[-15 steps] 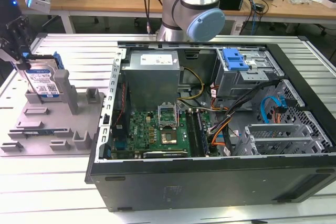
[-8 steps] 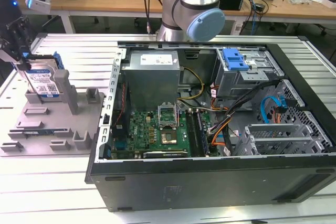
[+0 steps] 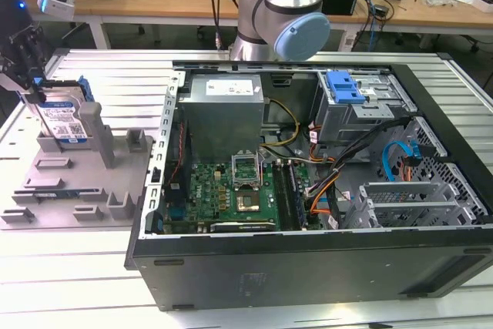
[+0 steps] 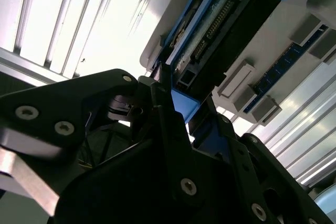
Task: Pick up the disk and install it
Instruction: 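Pick up the disk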
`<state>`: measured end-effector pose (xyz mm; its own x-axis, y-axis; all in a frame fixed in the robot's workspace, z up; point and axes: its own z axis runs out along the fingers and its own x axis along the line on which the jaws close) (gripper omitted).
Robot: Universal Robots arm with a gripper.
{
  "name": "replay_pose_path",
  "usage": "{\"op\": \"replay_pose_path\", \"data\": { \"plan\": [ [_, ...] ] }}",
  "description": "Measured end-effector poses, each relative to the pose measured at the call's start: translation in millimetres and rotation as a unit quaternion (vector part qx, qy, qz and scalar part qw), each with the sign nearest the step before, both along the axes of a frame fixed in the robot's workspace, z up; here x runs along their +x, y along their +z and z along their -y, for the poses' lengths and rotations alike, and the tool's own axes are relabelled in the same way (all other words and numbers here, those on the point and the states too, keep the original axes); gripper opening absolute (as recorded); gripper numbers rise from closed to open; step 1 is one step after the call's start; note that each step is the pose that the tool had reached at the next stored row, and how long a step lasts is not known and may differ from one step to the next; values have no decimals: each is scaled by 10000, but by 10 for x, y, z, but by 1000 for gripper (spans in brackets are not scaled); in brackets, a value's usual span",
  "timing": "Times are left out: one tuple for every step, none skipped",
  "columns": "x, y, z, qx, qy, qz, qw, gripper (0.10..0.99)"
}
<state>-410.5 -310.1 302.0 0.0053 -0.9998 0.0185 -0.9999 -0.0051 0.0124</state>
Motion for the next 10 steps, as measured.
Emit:
{"op": "replay_pose_path", "data": {
  "plan": [
    [0, 0, 0, 0, 0, 0, 10000, 365],
    [0, 0, 0, 0, 0, 0, 10000, 365],
    [0, 0, 0, 0, 0, 0, 10000, 365],
    [0, 0, 0, 1, 0, 2, 10000, 365],
    [0, 2, 0, 1, 0, 2, 10000, 365],
    [0, 5, 0, 1, 0, 2, 10000, 365],
    [0, 12, 0, 1, 0, 0, 10000, 365],
    [0, 17, 0, 1, 0, 0, 10000, 365],
    [0, 28, 0, 1, 0, 1, 10000, 365],
    [0, 40, 0, 0, 0, 0, 10000, 365]
  ]
}}
